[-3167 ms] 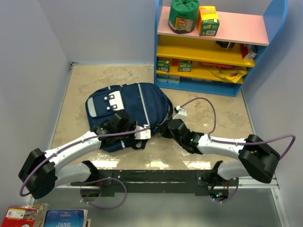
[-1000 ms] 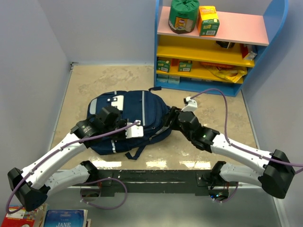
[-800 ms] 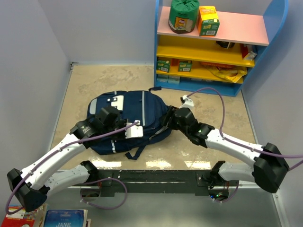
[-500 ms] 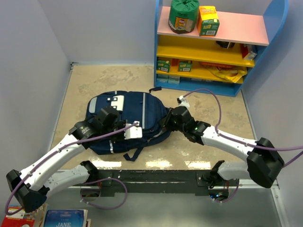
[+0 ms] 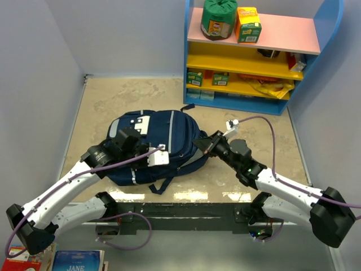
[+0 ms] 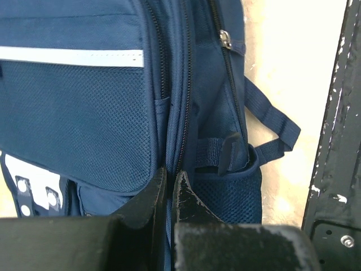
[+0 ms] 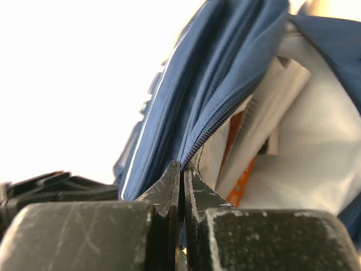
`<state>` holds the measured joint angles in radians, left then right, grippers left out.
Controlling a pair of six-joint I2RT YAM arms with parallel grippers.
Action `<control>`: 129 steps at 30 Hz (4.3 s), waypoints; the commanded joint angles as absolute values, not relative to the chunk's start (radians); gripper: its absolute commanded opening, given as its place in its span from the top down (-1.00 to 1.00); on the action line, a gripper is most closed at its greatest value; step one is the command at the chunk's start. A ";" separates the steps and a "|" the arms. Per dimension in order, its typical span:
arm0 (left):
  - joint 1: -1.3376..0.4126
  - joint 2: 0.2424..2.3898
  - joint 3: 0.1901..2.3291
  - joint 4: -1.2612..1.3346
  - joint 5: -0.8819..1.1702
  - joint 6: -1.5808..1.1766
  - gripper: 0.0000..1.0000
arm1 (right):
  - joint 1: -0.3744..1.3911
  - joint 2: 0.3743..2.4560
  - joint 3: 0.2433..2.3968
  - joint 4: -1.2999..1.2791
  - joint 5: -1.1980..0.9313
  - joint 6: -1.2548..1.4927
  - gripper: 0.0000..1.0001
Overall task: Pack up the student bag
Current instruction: Zip the student bag at the center of the board.
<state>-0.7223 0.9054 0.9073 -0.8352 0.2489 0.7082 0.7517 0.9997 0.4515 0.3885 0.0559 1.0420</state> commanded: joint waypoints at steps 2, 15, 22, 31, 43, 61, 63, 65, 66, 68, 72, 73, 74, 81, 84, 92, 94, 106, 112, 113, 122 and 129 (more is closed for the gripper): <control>-0.710 0.870 0.933 -0.703 0.210 0.631 1.00 | 0.753 0.986 0.264 1.042 -0.011 1.168 1.00; -0.614 0.782 0.893 -0.624 0.196 0.503 1.00 | 0.741 1.009 0.043 1.284 0.189 1.226 1.00; -0.594 0.761 0.890 -0.623 0.181 0.483 1.00 | 0.715 0.887 0.169 0.835 0.196 1.036 0.95; -0.592 0.791 0.851 -0.612 0.244 0.477 1.00 | 0.712 0.727 0.446 0.235 0.295 0.757 -0.33; -0.603 0.949 0.877 -0.543 0.272 0.485 1.00 | 1.207 0.857 0.543 -0.069 0.472 0.735 -0.36; -0.615 1.008 0.956 -0.607 0.299 0.528 1.00 | 1.408 1.318 0.564 0.311 0.940 0.635 -0.42; -0.617 1.003 0.951 -0.607 0.299 0.525 1.00 | 1.407 1.359 0.575 0.334 0.940 0.621 -0.40; -0.617 1.003 0.953 -0.607 0.302 0.526 1.00 | 1.407 1.387 0.595 0.341 0.937 0.626 -0.38; -0.617 1.002 0.953 -0.607 0.302 0.529 1.00 | 1.407 1.399 0.597 0.345 0.934 0.636 -0.35; -0.615 0.999 0.951 -0.609 0.304 0.531 1.00 | 1.407 1.427 0.603 0.360 0.933 0.641 -0.30; -0.618 0.993 0.945 -0.609 0.307 0.531 1.00 | 1.405 1.474 0.620 0.373 0.948 0.656 -0.11; -0.617 0.991 0.943 -0.611 0.307 0.532 1.00 | 1.407 1.491 0.626 0.380 0.951 0.660 -0.06; -0.618 0.991 0.942 -0.612 0.307 0.532 1.00 | 1.407 1.502 0.630 0.376 0.954 0.664 -0.02; -0.618 0.983 0.940 -0.615 0.313 0.529 1.00 | 1.404 1.529 0.650 0.354 0.965 0.695 0.46; -0.620 0.982 0.937 -0.615 0.316 0.528 1.00 | 1.404 1.508 0.640 0.342 0.973 0.701 0.73; -0.620 0.976 0.914 -0.618 0.310 0.538 1.00 | 1.399 1.405 0.566 0.298 0.973 0.732 1.00; -0.620 0.973 0.905 -0.623 0.308 0.545 1.00 | 1.399 1.329 0.520 0.314 0.954 0.720 1.00; -0.623 0.960 0.833 -0.660 0.357 0.597 1.00 | 1.388 1.080 0.368 0.244 0.871 0.709 1.00; -0.623 0.957 0.847 -0.704 0.373 0.621 1.00 | 1.344 1.043 0.376 0.204 0.887 0.756 1.00; -0.623 0.953 0.845 -0.706 0.370 0.623 1.00 | 1.344 1.051 0.383 0.199 0.878 0.755 1.00; -0.623 0.951 0.848 -0.698 0.368 0.621 1.00 | 1.356 1.115 0.345 0.417 0.732 0.646 0.02; -0.623 0.956 0.851 -0.696 0.354 0.626 1.00 | 1.356 1.169 0.376 0.454 0.773 0.661 -0.23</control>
<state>-0.6228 0.9691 0.8375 -0.6773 0.3492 0.6140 1.3537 1.1259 0.3511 0.3691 0.7563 0.6720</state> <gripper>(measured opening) 0.050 0.623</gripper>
